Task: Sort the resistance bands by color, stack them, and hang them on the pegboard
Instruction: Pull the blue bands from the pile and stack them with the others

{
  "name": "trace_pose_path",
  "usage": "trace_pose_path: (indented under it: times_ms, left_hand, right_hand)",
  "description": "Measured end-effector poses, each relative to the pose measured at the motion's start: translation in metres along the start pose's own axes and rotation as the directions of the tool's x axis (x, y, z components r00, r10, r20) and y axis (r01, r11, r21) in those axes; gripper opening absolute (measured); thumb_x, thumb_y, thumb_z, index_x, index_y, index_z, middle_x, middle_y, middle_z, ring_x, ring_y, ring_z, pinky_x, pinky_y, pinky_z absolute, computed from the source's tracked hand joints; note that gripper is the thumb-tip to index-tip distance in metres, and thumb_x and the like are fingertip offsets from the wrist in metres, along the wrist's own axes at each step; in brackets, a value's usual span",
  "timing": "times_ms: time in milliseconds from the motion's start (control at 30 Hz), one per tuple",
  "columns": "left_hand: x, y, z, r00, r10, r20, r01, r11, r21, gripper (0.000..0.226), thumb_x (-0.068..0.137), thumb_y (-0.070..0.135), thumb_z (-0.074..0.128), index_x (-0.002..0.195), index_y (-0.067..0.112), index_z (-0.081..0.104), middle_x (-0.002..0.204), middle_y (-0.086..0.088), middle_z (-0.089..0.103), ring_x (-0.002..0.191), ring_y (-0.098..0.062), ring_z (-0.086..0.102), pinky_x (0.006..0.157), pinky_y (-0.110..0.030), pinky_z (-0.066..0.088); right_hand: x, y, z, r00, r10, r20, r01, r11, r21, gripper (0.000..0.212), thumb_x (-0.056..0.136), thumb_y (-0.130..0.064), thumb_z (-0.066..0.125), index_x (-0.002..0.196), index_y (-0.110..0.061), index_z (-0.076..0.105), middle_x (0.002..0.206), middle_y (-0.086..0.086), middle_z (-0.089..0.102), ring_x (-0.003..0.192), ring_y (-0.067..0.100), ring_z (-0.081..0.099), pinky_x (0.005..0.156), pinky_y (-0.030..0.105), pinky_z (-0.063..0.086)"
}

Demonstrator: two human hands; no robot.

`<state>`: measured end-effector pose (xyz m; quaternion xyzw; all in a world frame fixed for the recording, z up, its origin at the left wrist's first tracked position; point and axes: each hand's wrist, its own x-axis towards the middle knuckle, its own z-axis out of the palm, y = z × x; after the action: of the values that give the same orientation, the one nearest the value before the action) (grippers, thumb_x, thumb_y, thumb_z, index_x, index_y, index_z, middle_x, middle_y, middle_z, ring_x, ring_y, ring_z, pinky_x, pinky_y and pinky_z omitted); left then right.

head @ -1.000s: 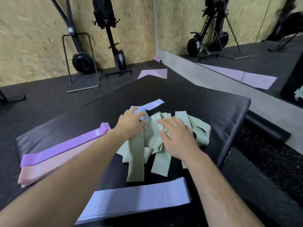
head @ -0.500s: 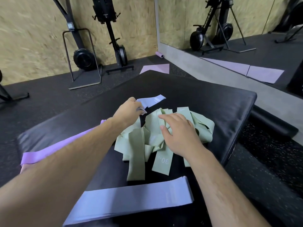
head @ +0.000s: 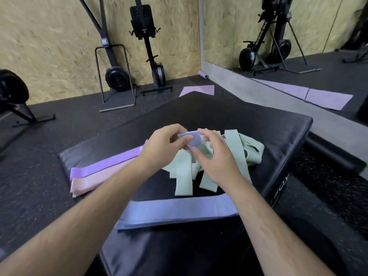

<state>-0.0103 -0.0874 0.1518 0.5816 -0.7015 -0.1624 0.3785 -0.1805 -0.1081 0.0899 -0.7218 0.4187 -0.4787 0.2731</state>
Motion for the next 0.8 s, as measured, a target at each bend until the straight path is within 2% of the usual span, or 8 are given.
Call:
trace_pose_path:
  times_ms: [100,233,300,367,433,533,633,800]
  left_hand:
    - [-0.046,0.003,0.0,0.997,-0.072,-0.037,0.065,0.986,-0.152,0.011,0.099,0.025,0.064,0.09,0.02,0.067,0.079,0.001,0.072,0.072,-0.013,0.072,0.078,-0.045,0.059]
    - [-0.096,-0.006,0.006,0.983,-0.157,-0.098,0.123,0.951,-0.282,0.005,0.1,0.022,0.062,0.097,0.018,0.065,0.08,-0.005,0.073,0.074,-0.023,0.072,0.071,-0.047,0.06]
    - [-0.119,-0.007,0.01,0.96,-0.229,-0.161,0.144,0.898,-0.416,0.003,0.099,0.016,0.064,0.102,0.016,0.065,0.082,-0.005,0.074,0.076,-0.022,0.071,0.067,-0.039,0.059]
    - [-0.139,-0.005,0.015,0.913,-0.32,-0.253,0.134,0.821,-0.556,0.012,0.096,0.013,0.068,0.106,0.016,0.062,0.089,-0.002,0.073,0.085,-0.02,0.073,0.07,-0.031,0.059]
    - [-0.15,-0.004,0.018,0.858,-0.409,-0.311,0.138,0.767,-0.627,0.021,0.092,0.02,0.075,0.103,0.016,0.057,0.09,0.003,0.068,0.092,-0.023,0.074,0.079,-0.039,0.06]
    - [-0.153,-0.004,0.018,0.851,-0.46,-0.254,0.191,0.721,-0.666,0.033,0.09,0.036,0.075,0.099,0.011,0.057,0.095,-0.002,0.072,0.096,-0.021,0.074,0.092,-0.05,0.057]
    - [-0.153,-0.003,0.017,0.868,-0.469,-0.165,0.203,0.638,-0.743,0.042,0.092,0.044,0.07,0.106,0.006,0.059,0.103,-0.009,0.074,0.1,-0.024,0.073,0.095,-0.048,0.057]
    - [-0.154,-0.015,0.016,0.852,-0.456,-0.257,0.21,0.748,-0.63,0.008,0.098,0.007,0.06,0.105,0.012,0.061,0.086,0.008,0.071,0.08,-0.015,0.07,0.083,-0.04,0.059]
  right_hand:
    - [-0.018,-0.017,0.005,0.999,0.026,0.039,-0.029,0.997,0.067,0.003,0.096,-0.033,0.066,0.097,-0.031,0.065,0.1,-0.016,0.068,0.101,0.001,0.059,0.084,0.019,0.047]
    - [-0.044,-0.034,0.008,0.987,0.018,0.159,-0.035,0.994,0.107,0.019,0.096,-0.022,0.066,0.082,-0.034,0.063,0.083,-0.018,0.066,0.082,0.003,0.06,0.074,0.017,0.046]
    - [-0.053,-0.038,0.011,0.982,-0.018,0.188,0.002,0.996,0.088,0.021,0.096,-0.018,0.066,0.082,-0.034,0.063,0.08,-0.019,0.066,0.08,0.004,0.061,0.074,0.018,0.048]
    - [-0.059,-0.038,0.016,0.986,-0.036,0.163,0.023,0.997,0.079,0.009,0.096,-0.016,0.066,0.09,-0.023,0.068,0.086,-0.01,0.07,0.086,0.012,0.065,0.079,0.03,0.053]
    - [-0.062,-0.038,0.018,0.991,-0.086,0.102,0.081,0.995,0.053,0.004,0.094,-0.016,0.068,0.091,-0.015,0.07,0.088,-0.004,0.069,0.086,0.017,0.065,0.079,0.037,0.053]
    - [-0.067,-0.04,0.021,0.973,-0.221,0.074,0.217,0.975,0.049,0.003,0.093,-0.011,0.071,0.09,-0.012,0.073,0.09,-0.003,0.065,0.087,0.013,0.062,0.073,0.031,0.053]
    - [-0.073,-0.04,0.03,0.938,-0.321,0.132,0.326,0.945,-0.025,0.002,0.091,-0.01,0.072,0.091,-0.011,0.074,0.089,-0.002,0.064,0.083,0.01,0.059,0.069,0.029,0.051]
    - [-0.08,-0.04,0.041,0.902,-0.357,0.241,0.355,0.933,0.05,0.012,0.085,-0.001,0.066,0.094,-0.007,0.072,0.097,0.002,0.064,0.088,0.014,0.062,0.074,0.022,0.051]
